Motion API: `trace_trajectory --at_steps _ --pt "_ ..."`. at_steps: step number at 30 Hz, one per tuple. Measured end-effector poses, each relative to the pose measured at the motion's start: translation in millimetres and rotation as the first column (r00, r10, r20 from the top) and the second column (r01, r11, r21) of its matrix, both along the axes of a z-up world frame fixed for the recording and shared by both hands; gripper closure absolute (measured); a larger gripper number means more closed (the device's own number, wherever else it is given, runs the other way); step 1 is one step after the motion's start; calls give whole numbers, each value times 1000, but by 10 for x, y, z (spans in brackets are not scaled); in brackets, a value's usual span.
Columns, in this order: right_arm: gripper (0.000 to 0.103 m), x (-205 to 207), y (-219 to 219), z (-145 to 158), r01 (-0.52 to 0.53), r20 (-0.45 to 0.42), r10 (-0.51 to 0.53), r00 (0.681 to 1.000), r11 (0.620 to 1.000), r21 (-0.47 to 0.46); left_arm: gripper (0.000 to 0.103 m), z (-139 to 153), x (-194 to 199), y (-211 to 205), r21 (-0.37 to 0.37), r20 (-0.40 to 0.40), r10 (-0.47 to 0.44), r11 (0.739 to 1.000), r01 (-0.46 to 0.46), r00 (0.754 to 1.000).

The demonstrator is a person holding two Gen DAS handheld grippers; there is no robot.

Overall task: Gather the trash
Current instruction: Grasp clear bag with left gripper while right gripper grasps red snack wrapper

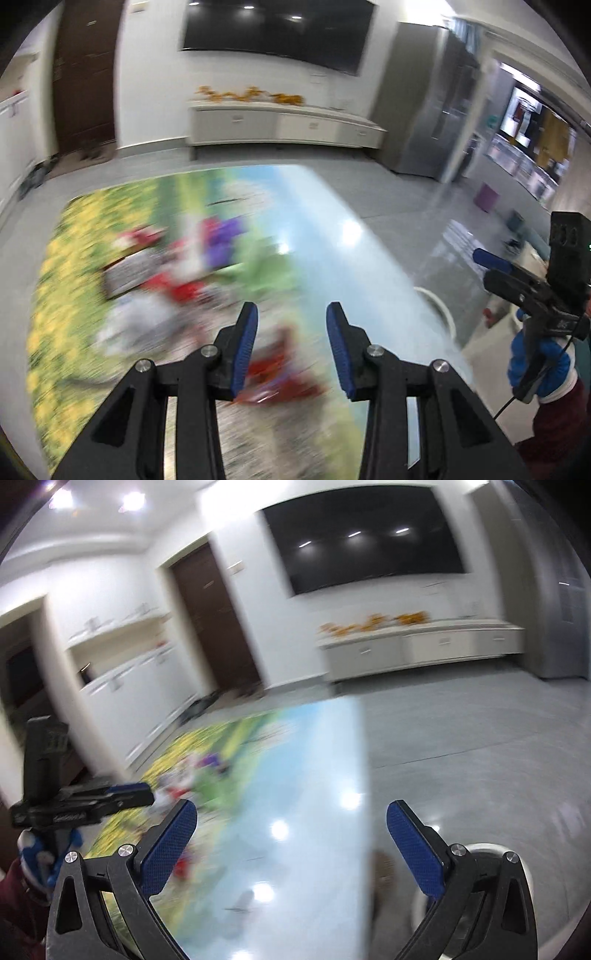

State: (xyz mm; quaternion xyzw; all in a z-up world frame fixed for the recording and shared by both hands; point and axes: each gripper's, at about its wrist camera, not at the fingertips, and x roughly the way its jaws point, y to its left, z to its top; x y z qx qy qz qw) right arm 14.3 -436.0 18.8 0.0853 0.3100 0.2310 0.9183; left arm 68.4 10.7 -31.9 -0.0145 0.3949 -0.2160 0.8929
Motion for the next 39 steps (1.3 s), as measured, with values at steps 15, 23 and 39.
trace_trajectory --at_steps 15,23,39 --pt "55 182 1715 -662 -358 -222 322 920 923 -145 66 -440 -186 1147 -49 -52 126 991 -128 991" --pt "95 173 1733 -723 -388 -228 352 908 911 -142 66 -509 -81 748 -30 -61 9 1000 -11 998" --pt "95 13 705 -466 -183 -167 173 971 982 -42 70 -903 613 -202 206 -118 -44 976 67 992"
